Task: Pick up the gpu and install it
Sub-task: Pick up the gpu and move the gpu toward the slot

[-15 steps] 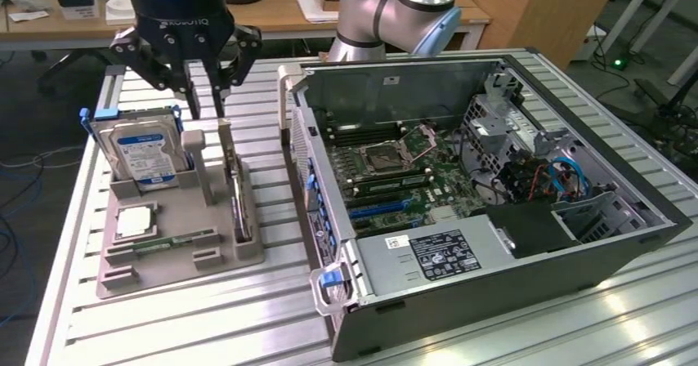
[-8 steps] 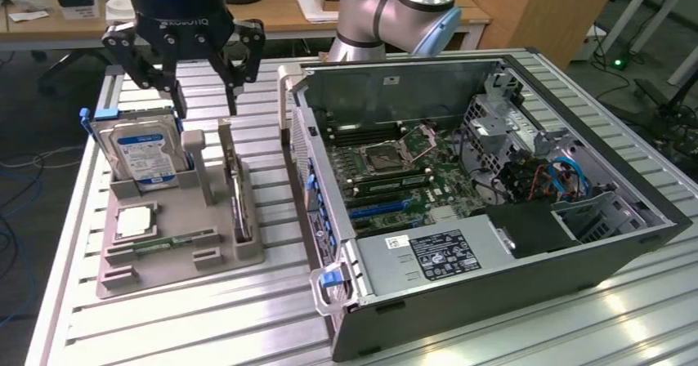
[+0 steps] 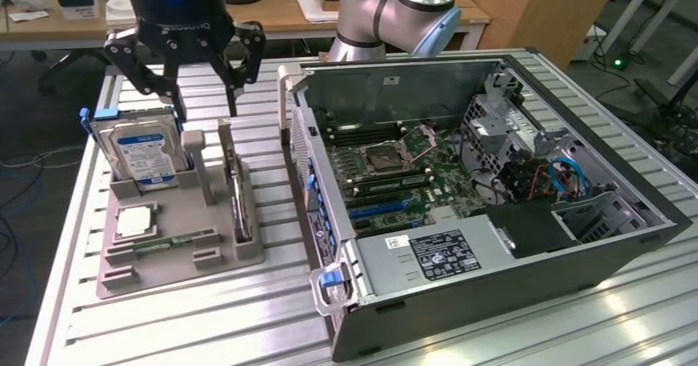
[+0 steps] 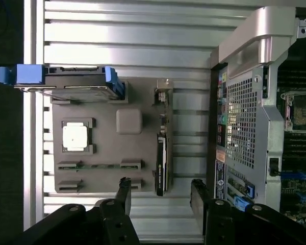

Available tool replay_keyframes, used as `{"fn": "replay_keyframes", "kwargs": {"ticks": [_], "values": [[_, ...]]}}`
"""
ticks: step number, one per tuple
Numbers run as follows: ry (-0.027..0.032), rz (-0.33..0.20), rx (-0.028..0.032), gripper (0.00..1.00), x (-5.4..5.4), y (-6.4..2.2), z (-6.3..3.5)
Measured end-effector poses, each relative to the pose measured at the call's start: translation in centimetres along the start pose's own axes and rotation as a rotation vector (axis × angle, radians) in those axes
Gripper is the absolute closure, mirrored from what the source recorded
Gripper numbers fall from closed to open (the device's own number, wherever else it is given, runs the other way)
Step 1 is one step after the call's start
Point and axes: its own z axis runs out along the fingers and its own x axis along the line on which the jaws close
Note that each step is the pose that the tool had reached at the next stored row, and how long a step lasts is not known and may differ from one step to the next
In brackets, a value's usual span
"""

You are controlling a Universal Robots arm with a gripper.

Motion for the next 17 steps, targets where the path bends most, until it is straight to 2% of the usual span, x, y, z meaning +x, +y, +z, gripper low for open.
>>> {"fn": "replay_keyframes", "kwargs": {"ticks": [5,17], "values": [[0.0027,-0.064,-0.0015,0.41,0.01,-0.01,0.33],[0.0044,-0.073,-0.0003,0.41,0.01,-0.03,1.05]]}}
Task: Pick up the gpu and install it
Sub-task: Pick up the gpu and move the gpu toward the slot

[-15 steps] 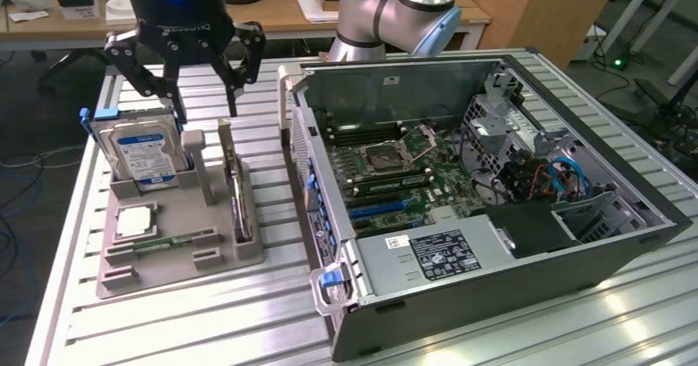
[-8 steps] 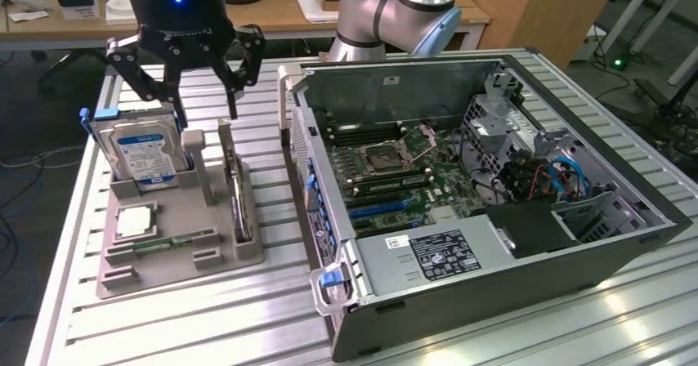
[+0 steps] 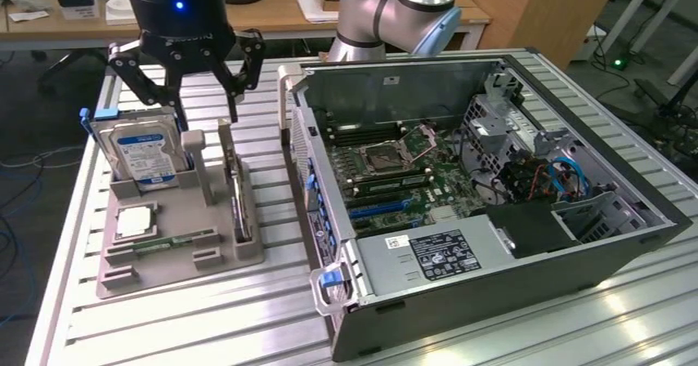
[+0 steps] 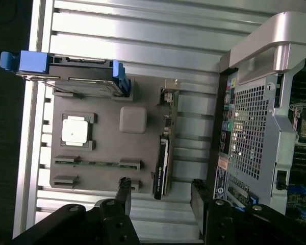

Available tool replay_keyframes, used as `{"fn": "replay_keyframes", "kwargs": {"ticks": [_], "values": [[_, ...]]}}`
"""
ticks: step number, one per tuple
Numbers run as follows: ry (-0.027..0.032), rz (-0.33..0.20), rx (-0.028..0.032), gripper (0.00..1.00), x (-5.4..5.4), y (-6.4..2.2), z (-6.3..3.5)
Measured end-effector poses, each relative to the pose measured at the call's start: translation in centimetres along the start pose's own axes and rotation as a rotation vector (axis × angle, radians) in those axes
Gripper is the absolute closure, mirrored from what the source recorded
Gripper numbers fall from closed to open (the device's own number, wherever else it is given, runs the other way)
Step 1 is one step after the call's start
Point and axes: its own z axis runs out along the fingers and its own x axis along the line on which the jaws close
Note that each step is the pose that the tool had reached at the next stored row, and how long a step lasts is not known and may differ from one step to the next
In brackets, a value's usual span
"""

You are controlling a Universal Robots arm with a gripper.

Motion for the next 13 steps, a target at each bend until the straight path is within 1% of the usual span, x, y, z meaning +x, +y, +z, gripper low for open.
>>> {"fn": "replay_keyframes", "kwargs": {"ticks": [2,8,9,10,13], "values": [[0.0007,-0.009,0.0018,0.41,0.0,0.02,0.14],[0.0008,-0.015,0.0013,0.41,0.0,0.04,1.01],[0.001,-0.015,0.0028,0.41,0.0,0.03,1.15],[0.0012,-0.016,0.0048,0.41,-0.1,0.01,1.26],[-0.0001,-0.015,0.0055,0.41,-0.7,-0.06,1.64]]}}
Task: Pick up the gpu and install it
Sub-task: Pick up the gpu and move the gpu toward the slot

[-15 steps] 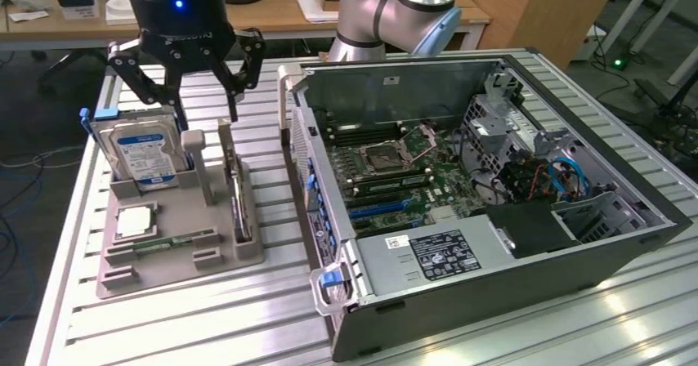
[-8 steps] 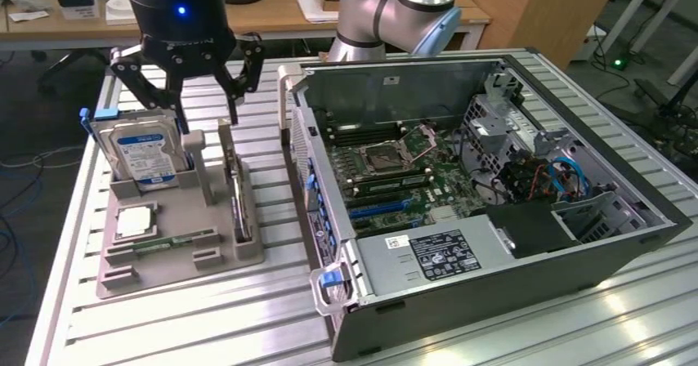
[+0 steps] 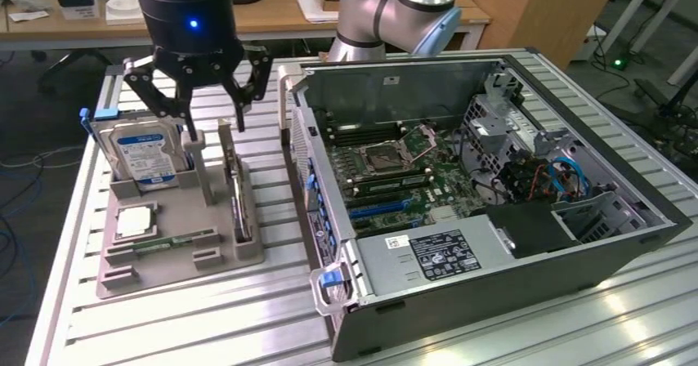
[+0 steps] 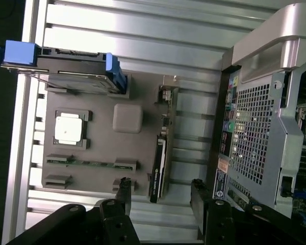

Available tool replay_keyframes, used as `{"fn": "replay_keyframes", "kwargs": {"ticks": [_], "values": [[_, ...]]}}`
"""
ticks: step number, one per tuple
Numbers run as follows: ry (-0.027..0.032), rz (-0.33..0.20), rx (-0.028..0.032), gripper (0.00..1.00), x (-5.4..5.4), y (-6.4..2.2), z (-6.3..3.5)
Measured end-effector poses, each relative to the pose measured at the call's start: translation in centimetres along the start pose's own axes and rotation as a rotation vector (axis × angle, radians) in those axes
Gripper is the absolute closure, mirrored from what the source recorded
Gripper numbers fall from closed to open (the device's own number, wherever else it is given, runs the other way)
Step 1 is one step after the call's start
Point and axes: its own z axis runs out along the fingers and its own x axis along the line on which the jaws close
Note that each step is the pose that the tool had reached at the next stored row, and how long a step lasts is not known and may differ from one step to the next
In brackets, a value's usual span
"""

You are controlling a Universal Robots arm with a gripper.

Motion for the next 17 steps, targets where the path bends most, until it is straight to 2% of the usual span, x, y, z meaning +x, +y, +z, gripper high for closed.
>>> {"fn": "replay_keyframes", "kwargs": {"ticks": [6,17], "values": [[-0.0026,0.033,0.001,0.41,-0.1,-0.06,1.05],[-0.003,0.036,0.0021,0.41,-0.1,-0.13,2.69]]}}
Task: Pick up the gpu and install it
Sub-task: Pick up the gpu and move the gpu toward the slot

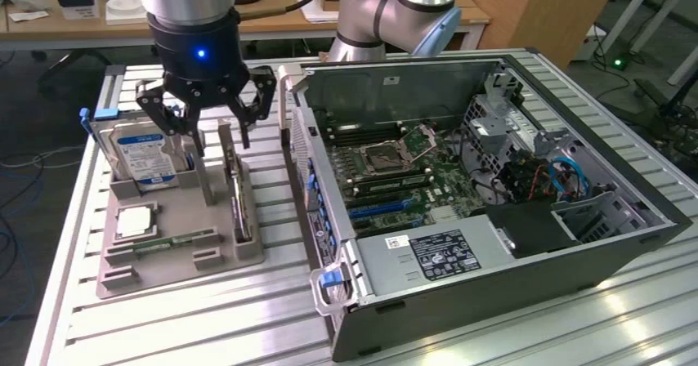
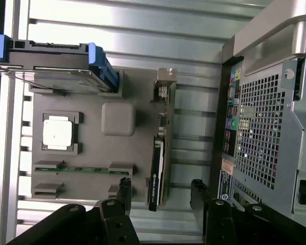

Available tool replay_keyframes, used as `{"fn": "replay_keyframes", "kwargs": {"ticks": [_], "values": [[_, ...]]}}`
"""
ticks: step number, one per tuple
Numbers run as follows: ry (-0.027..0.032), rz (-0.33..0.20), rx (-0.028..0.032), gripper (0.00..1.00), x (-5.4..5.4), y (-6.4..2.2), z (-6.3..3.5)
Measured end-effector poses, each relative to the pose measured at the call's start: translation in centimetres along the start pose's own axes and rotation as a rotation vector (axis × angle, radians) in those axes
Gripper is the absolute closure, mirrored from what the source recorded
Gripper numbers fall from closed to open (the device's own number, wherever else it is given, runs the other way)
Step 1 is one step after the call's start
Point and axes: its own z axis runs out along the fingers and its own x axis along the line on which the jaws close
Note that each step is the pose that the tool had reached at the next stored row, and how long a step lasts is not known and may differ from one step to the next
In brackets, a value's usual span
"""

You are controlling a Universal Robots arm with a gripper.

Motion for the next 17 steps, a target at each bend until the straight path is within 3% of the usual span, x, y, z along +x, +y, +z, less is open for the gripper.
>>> {"fn": "replay_keyframes", "kwargs": {"ticks": [17], "values": [[-0.0013,0.003,0.0,0.41,0.1,-0.09,2.51]]}}
